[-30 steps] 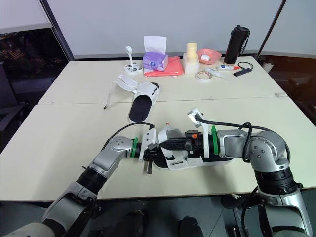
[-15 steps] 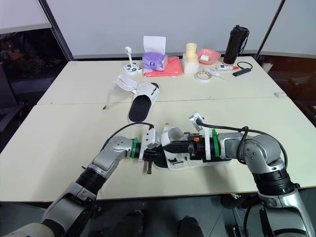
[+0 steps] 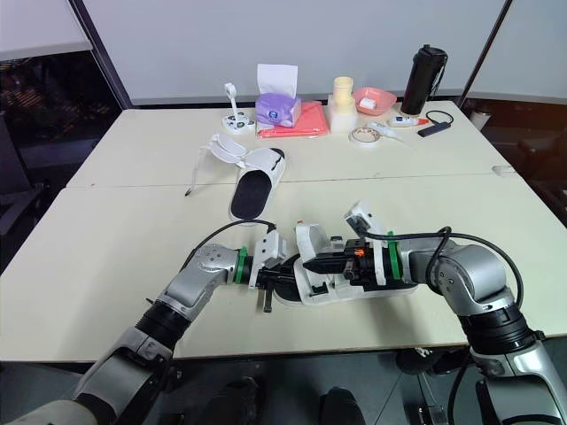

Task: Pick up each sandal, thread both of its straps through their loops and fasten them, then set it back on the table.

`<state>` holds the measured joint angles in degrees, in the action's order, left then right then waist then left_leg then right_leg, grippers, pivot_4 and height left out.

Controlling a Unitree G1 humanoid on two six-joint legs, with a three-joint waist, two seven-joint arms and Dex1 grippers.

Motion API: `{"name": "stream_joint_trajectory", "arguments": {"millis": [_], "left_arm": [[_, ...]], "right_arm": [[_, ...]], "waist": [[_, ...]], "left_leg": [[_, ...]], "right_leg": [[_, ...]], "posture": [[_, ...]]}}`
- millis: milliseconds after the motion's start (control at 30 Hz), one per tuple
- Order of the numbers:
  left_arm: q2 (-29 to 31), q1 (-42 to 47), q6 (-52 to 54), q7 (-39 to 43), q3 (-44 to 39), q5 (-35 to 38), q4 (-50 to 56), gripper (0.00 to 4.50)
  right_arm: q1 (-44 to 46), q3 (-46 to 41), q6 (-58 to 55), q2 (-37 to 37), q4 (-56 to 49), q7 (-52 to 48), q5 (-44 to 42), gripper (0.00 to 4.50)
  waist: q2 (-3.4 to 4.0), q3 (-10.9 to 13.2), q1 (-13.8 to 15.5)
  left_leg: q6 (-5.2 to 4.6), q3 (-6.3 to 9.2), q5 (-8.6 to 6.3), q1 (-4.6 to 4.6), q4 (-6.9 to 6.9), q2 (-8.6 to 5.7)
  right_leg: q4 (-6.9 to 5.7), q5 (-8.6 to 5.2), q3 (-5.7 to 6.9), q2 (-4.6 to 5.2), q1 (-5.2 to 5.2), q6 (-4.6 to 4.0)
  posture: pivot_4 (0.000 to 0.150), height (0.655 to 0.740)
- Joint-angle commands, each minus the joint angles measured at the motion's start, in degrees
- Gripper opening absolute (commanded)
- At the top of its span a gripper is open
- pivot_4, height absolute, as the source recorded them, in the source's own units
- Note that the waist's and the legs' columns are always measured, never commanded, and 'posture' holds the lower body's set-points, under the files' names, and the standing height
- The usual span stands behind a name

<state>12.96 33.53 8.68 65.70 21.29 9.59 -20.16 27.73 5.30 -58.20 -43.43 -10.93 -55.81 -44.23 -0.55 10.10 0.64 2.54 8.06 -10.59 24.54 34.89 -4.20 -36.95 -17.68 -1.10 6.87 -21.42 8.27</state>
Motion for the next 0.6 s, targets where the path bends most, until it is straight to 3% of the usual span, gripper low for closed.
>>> {"name": "stream_joint_trajectory", "arguments": {"millis": [33,433,600], "left_arm": [[0.88,-0.89,1.53,-0.94,0.65,-2.19,-2.46,0.00],[0.71,-0.75,1.25,-1.20,0.60,-2.30,-2.73,0.00],[0.59,-0.70,1.12,-1.21,0.64,-2.31,-2.78,0.00]], "right_arm": [[-0.20,1.12,1.05,-1.59,-2.36,-1.58,1.78,0.04],[-1.18,1.32,-1.19,-0.09,-8.66,-0.09,0.57,0.04],[-4.10,5.10,5.55,-3.21,-8.77,-1.65,7.81,0.04]], "waist": [[0.00,0.00,0.02],[0.00,0.00,0.04],[-0.01,0.00,0.06]], "left_leg": [[0.00,0.00,0.00,0.00,0.00,0.00],[0.01,0.02,0.00,0.00,-0.02,0.01],[0.01,0.02,-0.01,0.00,-0.02,0.01]], "right_leg": [[0.00,0.00,0.00,0.00,0.00,0.00],[0.01,-0.01,0.00,0.00,0.00,0.00],[0.03,-0.01,0.01,0.00,0.00,0.01]], "posture": [[0.150,0.7344],[0.150,0.7344],[0.150,0.7344]]}}
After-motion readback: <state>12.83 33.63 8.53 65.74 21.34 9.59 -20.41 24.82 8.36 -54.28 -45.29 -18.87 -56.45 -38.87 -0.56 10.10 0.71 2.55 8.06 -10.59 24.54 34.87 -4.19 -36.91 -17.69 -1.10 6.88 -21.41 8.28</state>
